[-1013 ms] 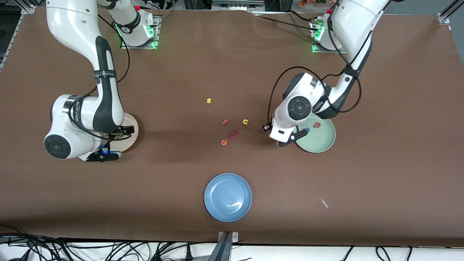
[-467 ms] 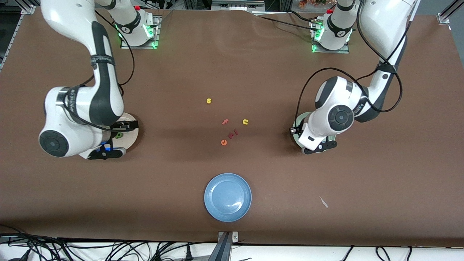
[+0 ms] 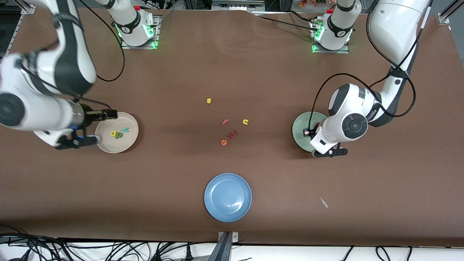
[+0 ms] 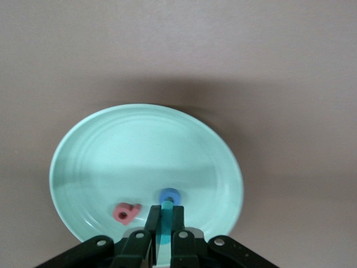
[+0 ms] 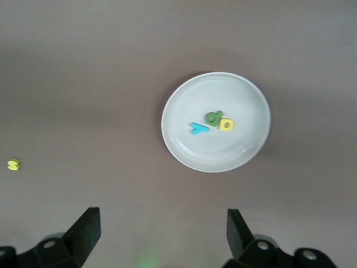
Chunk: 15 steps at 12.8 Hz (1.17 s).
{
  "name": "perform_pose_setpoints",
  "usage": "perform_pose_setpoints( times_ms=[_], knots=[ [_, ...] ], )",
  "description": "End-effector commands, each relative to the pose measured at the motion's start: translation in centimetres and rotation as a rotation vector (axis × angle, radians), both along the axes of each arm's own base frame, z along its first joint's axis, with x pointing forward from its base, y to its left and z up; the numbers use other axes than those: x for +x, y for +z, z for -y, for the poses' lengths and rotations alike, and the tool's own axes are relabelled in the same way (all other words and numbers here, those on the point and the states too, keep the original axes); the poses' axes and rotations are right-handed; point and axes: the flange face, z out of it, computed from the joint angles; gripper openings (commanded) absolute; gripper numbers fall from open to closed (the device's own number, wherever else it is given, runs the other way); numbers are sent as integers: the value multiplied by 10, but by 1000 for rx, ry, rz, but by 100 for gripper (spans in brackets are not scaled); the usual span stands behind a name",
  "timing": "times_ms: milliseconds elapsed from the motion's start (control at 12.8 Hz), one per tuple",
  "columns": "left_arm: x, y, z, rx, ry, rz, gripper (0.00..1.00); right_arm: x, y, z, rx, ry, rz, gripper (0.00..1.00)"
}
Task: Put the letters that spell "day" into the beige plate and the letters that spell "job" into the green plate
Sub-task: 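Drop j on the green plate while the right gripper returns to rest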
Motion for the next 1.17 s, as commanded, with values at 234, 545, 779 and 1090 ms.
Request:
perform_pose_setpoints(
  times_ms=[234, 545, 779, 1090],
  knots=[
    [1, -55, -25, 16, -22, -38, 0, -51, 76, 56, 14, -87, 109, 100],
    [4, -72, -45, 32, -14, -34, 9, -66, 121, 58, -27, -76, 171, 100],
    [5, -66, -44, 29, -2, -36, 100, -69, 138, 53, -24, -65, 188, 100],
    [1, -14, -41, 31, 9, -76, 100, -71, 148, 58, -19, -77, 168, 100]
  ],
)
